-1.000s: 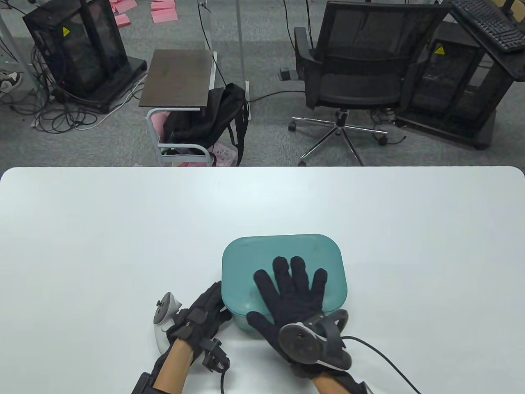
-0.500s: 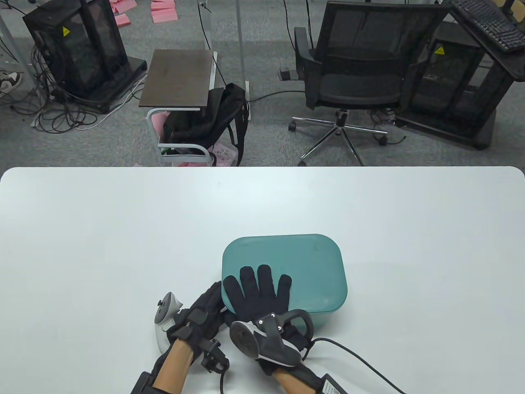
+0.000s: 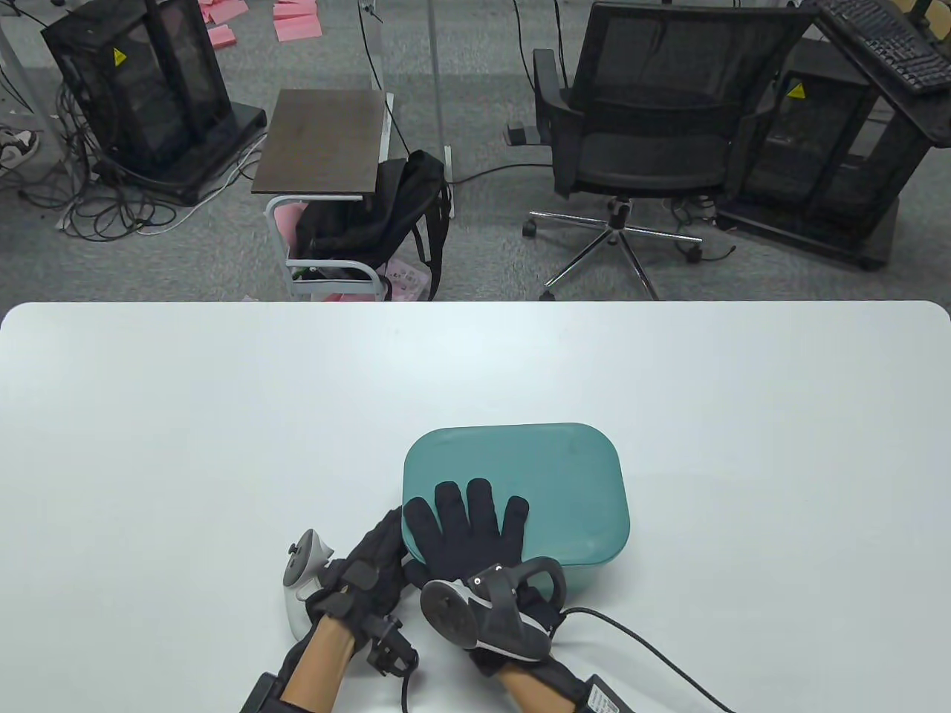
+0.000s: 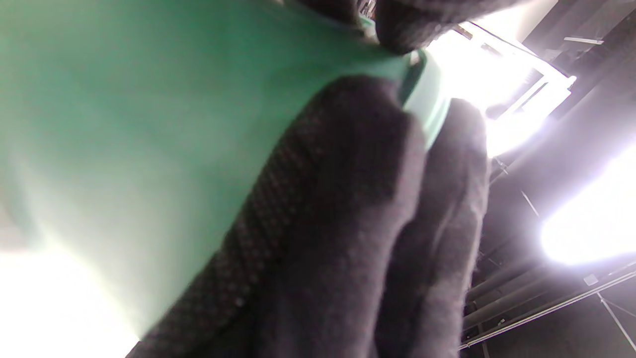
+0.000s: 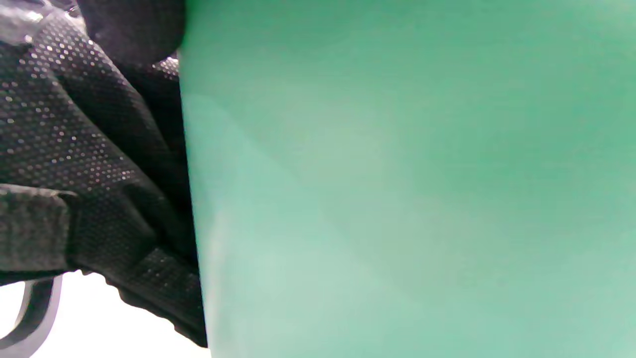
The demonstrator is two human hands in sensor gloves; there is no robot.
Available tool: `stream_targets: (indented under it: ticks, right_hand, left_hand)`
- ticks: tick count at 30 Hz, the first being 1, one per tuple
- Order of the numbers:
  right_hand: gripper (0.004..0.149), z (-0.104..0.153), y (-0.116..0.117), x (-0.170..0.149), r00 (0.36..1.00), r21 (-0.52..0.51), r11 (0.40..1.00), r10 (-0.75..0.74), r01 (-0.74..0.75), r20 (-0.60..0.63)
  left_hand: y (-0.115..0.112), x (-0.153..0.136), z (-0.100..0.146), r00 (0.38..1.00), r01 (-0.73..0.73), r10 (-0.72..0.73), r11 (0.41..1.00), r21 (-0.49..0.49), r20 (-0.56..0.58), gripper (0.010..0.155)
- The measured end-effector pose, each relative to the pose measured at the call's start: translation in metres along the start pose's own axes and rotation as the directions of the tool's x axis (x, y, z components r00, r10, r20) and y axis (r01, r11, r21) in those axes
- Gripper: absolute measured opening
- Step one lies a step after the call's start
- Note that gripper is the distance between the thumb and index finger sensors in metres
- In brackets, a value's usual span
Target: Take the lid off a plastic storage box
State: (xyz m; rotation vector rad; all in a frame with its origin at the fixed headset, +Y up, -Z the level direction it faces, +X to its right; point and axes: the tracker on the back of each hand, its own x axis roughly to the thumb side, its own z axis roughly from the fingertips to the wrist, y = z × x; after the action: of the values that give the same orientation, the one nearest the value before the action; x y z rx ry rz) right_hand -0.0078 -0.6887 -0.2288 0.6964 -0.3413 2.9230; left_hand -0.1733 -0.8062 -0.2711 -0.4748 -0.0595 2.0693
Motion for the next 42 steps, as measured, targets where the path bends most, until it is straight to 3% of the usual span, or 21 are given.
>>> stream_targets:
  ticks: [5,12,22,33,38,42]
  right_hand:
    - [0.067,-0.001,-0.012,-0.005,0.998,0.027,0.998,-0.056,0.056,0.01]
    - [0.067,-0.001,-0.037,-0.012,0.996,-0.03,0.996,-0.085,0.085,0.001]
    - [0.047,0.016,-0.107,-0.042,1.0,-0.338,0.941,-0.015,0.006,-0.023]
    - [0.044,0.043,-0.172,-0.123,0.963,-0.539,0.828,-0.246,0.152,-0.107]
    - [0.044,0.057,-0.172,-0.171,0.95,-0.529,0.846,-0.221,0.074,-0.219]
    - [0.044,0.072,-0.149,-0.218,0.923,-0.454,0.891,-0.17,-0.006,-0.346]
  left_hand:
    - [0.001,-0.001,0.0,1.0,0.004,-0.004,1.0,0.011,0.005,0.05]
    - [0.0,-0.002,0.0,1.0,0.006,-0.006,1.0,0.027,0.015,0.05]
    - [0.0,-0.003,0.001,1.0,0.005,-0.006,0.999,0.046,0.021,0.05]
    - [0.001,-0.004,0.001,1.0,0.009,-0.01,0.998,0.063,0.022,0.05]
    - [0.001,-0.004,0.001,1.0,0.008,-0.01,0.998,0.067,0.021,0.05]
    - [0.0,-0.004,0.001,1.0,0.006,-0.008,0.998,0.068,0.021,0.05]
